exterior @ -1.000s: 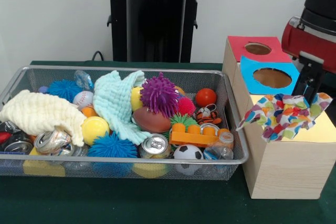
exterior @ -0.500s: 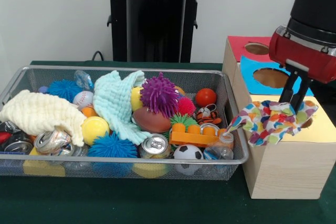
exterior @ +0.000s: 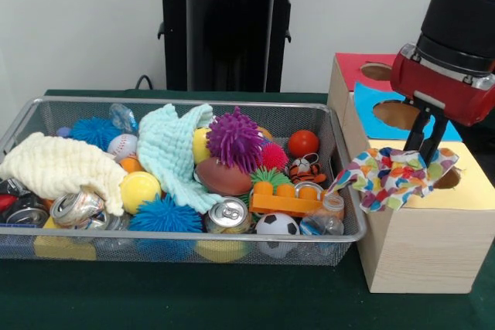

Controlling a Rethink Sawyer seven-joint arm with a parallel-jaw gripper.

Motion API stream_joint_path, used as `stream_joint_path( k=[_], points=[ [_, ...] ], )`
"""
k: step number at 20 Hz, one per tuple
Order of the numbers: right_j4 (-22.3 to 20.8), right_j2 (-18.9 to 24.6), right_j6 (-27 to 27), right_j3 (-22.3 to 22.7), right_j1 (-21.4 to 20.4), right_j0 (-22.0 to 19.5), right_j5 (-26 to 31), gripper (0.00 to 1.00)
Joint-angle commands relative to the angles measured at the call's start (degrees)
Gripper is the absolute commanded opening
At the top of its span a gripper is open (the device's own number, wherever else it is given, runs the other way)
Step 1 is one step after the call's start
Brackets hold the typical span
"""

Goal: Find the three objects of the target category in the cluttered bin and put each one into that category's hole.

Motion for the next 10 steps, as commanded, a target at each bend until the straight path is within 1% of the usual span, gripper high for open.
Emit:
stream_joint_path(
  k=[1,5,10],
  points=[
    [2.75,4.07,16.34,7.70,0.34,0.35,-2.29,0.00],
    [3.55,4.09,17.24,8.04,0.36,1.00,-2.05,0.00],
    [4.70,4.30,18.17,7.93,1.49,1.85,-3.21,0.00]
  ],
)
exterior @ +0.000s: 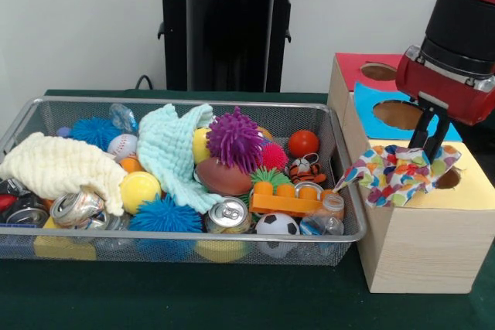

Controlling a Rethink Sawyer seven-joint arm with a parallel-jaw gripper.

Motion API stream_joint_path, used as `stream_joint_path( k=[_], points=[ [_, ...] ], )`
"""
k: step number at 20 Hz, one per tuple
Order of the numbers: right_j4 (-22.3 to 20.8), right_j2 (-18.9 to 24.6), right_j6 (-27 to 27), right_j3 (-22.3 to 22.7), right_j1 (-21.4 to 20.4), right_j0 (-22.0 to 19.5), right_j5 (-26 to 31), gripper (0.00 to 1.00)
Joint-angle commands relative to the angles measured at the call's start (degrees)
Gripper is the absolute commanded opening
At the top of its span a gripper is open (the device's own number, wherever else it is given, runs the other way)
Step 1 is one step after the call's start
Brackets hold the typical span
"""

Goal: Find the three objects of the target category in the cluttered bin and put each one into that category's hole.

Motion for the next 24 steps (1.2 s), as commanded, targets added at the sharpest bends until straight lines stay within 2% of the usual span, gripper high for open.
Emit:
stream_joint_path(
  k=[1,8,12,24],
  points=[
    [3.62,4.36,18.33,5.75,1.81,0.46,-3.57,0.00],
    [5.71,3.21,20.75,3.11,4.13,2.11,-2.57,0.00],
    [6.47,3.04,21.10,2.89,5.29,2.59,-3.95,0.00],
    [5.22,2.87,20.85,3.21,6.25,2.04,-4.44,0.00]
  ],
)
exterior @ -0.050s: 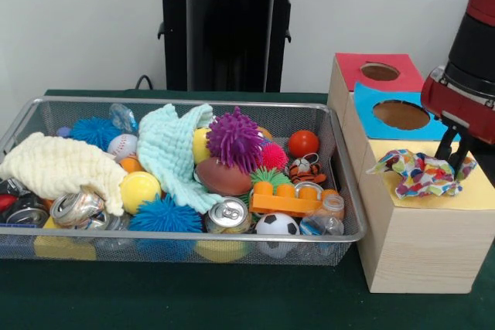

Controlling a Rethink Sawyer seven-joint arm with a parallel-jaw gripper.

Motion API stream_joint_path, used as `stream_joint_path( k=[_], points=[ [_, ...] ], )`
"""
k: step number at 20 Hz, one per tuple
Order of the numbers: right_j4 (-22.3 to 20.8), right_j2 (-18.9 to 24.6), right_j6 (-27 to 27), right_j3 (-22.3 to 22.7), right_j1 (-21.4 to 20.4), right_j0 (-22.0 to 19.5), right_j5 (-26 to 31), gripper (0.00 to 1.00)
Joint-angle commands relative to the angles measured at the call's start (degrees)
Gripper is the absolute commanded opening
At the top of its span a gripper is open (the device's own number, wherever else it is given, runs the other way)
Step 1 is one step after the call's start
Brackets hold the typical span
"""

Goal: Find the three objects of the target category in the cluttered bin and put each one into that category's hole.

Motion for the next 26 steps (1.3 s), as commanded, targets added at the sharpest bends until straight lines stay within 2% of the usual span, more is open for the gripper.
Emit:
stream_joint_path(
  k=[1,13,20,26],
  points=[
    [1.12,2.80,15.11,3.19,3.01,-1.05,-2.65,0.00],
    [0.53,2.88,14.40,3.92,4.32,-1.45,-3.13,0.00],
    [0.73,4.57,12.81,4.95,5.80,-2.65,-6.34,0.00],
    [1.05,4.72,12.77,4.97,6.32,-2.93,-6.23,0.00]
  ],
)
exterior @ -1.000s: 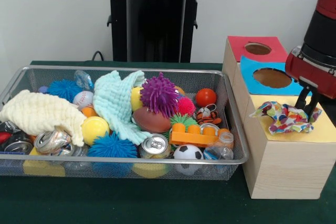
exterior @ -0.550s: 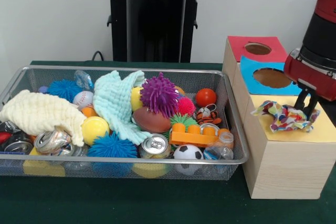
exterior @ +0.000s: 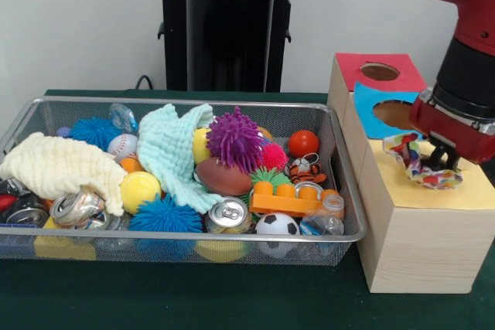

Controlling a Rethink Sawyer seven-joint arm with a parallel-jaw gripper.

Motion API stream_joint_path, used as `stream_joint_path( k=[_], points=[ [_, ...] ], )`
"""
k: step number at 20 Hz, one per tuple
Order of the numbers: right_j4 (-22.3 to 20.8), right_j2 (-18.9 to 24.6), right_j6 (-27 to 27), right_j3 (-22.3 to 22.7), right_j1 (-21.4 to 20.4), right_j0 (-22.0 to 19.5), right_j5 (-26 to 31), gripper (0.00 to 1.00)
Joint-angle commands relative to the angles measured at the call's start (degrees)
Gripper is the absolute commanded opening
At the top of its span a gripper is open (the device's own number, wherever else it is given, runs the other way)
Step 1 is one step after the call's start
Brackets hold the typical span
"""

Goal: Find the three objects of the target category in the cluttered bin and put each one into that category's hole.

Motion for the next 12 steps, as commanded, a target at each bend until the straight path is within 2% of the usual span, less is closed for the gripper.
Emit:
stream_joint_path(
  k=[1,12],
  points=[
    [1.03,4.55,12.78,4.89,3.80,-2.81,-2.33,0.00],
    [1.52,4.00,13.92,3.95,4.36,-2.17,-1.30,0.00]
  ],
)
